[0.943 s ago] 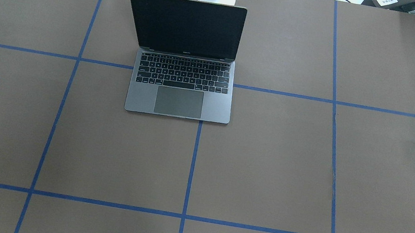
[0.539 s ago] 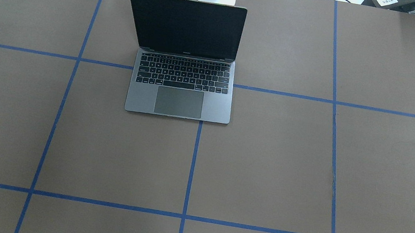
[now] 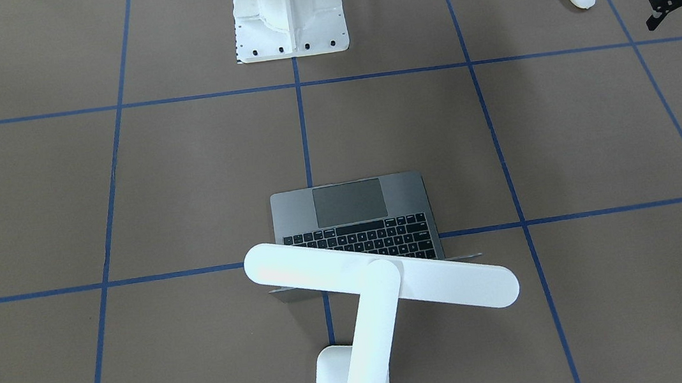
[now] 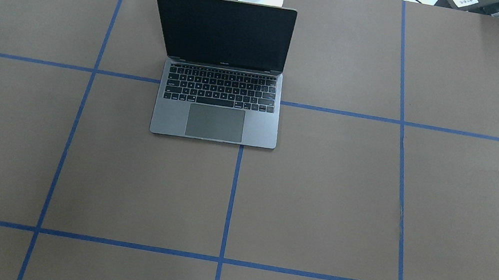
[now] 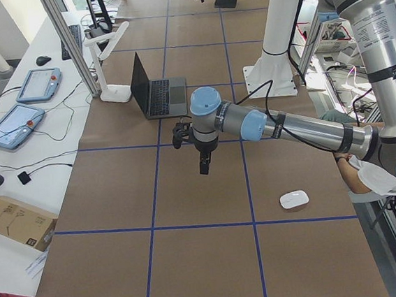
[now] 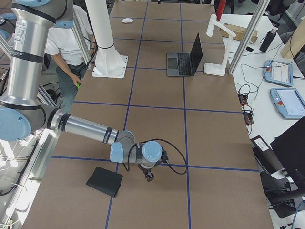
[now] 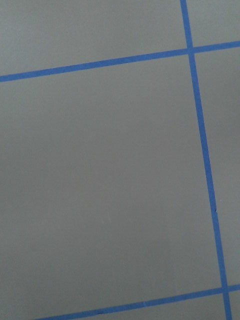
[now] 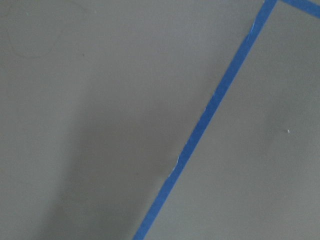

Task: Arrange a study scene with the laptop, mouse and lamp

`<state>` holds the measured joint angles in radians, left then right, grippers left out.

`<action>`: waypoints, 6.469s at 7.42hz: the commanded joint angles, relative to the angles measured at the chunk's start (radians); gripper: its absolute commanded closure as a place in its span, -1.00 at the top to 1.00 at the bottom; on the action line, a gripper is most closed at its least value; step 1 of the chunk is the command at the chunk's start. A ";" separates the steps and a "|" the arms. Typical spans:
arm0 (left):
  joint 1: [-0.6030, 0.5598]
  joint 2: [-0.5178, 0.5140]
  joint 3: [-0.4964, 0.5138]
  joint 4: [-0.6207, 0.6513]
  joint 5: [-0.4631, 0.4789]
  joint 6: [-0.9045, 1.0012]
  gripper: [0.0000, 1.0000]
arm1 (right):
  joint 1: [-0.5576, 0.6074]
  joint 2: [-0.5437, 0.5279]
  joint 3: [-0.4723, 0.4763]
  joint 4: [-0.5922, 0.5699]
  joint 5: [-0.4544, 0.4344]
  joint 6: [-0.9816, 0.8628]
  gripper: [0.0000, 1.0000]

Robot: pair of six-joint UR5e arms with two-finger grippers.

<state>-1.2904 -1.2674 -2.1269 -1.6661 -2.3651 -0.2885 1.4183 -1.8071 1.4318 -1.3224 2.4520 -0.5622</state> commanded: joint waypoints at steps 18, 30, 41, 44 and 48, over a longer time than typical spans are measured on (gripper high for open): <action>-0.026 -0.003 -0.067 -0.090 -0.048 -0.218 0.99 | 0.065 0.195 -0.244 -0.906 -0.033 -0.881 0.96; -0.087 0.000 -0.125 -0.086 -0.048 -0.219 0.99 | 0.062 0.163 -0.313 -0.770 -0.047 -0.967 0.95; -0.099 0.031 -0.171 -0.081 -0.049 -0.221 0.99 | 0.019 0.144 -0.294 -0.814 0.077 -0.956 0.51; -0.099 0.034 -0.173 -0.081 -0.049 -0.219 0.99 | 0.019 0.143 -0.260 -0.860 0.077 -0.963 0.07; -0.101 0.034 -0.183 -0.081 -0.049 -0.221 0.99 | 0.014 0.137 -0.261 -0.862 0.097 -0.964 0.05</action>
<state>-1.3902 -1.2334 -2.3056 -1.7472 -2.4145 -0.5092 1.4354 -1.6691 1.1704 -2.1830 2.5372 -1.5266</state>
